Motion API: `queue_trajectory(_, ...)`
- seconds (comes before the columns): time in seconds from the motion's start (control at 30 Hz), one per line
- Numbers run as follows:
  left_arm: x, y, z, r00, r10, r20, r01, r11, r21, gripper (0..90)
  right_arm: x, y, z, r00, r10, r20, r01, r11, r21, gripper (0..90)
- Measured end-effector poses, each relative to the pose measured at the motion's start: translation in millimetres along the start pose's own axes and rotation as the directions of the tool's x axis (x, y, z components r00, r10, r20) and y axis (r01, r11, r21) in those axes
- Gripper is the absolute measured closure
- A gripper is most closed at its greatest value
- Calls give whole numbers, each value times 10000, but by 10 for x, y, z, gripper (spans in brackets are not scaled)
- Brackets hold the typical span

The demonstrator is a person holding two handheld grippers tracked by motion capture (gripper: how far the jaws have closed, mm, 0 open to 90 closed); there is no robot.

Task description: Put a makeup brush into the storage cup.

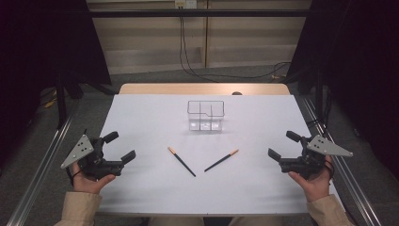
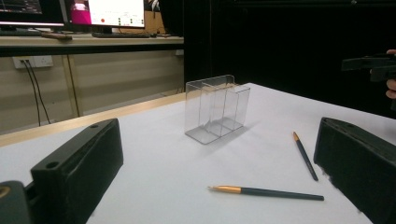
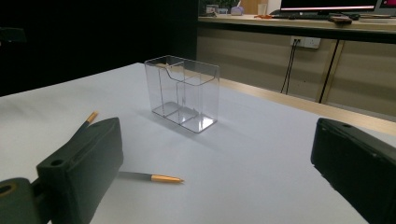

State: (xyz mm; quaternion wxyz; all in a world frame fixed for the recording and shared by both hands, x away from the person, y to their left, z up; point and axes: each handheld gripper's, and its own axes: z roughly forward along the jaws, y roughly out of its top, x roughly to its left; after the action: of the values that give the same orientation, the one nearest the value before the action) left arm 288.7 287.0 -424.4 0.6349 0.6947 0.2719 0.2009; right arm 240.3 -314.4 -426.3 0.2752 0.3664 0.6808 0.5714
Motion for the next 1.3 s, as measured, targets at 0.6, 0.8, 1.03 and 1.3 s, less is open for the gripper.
queue_trajectory(0.6, -9, -6, 53, 10000, -65, -19, 65, 10000, 12, 15, 5, -1, 11, 10000, -16, -87, 16, 10000, 18, 20)
queue_trajectory(0.8, -38, 2, 125, 10000, -38, 35, 38, 10000, -19, 15, 9, 2, 8, 9999, 19, -127, -19, 10000, -12, 20)
queue_trajectory(1.03, -77, 27, 229, 9999, -123, 79, 124, 9998, -133, 15, 8, -5, 20, 9999, 44, -167, -44, 10000, 20, 20)
queue_trajectory(1.3, -124, 61, 382, 9996, -143, 236, 150, 9995, -277, 15, 17, -1, 23, 9998, -17, -200, 17, 10000, 0, 20)
